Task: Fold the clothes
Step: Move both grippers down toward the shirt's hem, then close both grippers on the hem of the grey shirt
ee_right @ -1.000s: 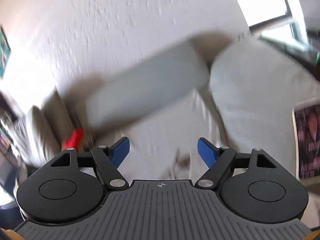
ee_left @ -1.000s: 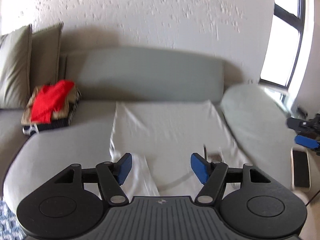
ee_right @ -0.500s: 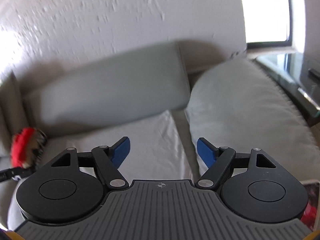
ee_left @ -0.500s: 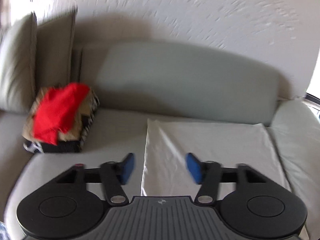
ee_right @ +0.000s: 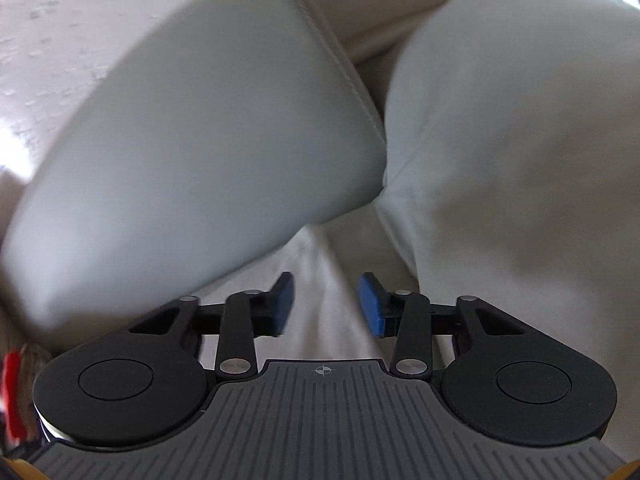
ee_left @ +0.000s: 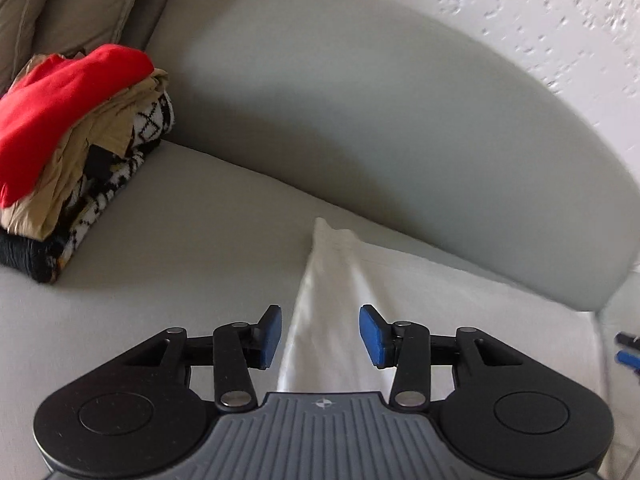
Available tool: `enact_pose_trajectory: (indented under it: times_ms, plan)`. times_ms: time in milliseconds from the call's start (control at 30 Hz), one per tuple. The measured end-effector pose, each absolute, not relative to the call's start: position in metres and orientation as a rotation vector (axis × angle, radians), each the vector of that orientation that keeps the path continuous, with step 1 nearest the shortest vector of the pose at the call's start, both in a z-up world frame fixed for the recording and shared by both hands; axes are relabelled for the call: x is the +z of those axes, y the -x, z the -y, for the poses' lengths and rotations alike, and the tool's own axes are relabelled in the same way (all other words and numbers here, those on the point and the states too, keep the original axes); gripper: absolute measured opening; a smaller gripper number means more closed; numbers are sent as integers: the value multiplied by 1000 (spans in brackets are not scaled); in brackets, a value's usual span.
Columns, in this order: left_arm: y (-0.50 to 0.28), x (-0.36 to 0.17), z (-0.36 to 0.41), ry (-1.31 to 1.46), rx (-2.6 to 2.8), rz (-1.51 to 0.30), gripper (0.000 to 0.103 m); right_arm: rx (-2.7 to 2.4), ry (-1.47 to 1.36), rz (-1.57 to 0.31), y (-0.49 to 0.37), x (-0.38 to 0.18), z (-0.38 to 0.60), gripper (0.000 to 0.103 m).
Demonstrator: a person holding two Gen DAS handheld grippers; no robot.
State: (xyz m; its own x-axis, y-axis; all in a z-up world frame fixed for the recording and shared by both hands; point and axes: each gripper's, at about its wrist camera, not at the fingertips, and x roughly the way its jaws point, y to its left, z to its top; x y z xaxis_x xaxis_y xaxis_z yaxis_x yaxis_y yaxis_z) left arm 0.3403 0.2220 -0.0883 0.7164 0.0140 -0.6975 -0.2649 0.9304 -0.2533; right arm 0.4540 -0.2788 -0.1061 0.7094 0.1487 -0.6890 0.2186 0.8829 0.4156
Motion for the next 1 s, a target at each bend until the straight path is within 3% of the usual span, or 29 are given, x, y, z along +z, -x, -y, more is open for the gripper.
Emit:
enact_pose_trajectory:
  times_ms: [267,300,333,467,800,933,1000]
  plan:
    - [-362,-108,-233,419,125,-734,45,97,-460,-816,-507,-131,282,46]
    - [-364,-110,-236,430,132,-733,45,104,-436,-814,-509,-132,278,42]
    - [-365,-113,-238,442,140,-731,45,116,-408,-818,-511,-133,274,28]
    - [-367,-118,-253,544,164,-723,45,125,-298,-806,-509,-136,256,5]
    - [-398,-122,-269,626,140,-722,43,-32,-320,-773,-509,-146,256,2]
    - [-414,-129,-274,678,99,-726,37,-50,-418,-773,-507,-148,270,2]
    - [-423,-132,-272,671,73,-739,27,-48,-416,-767,-505,-151,270,2]
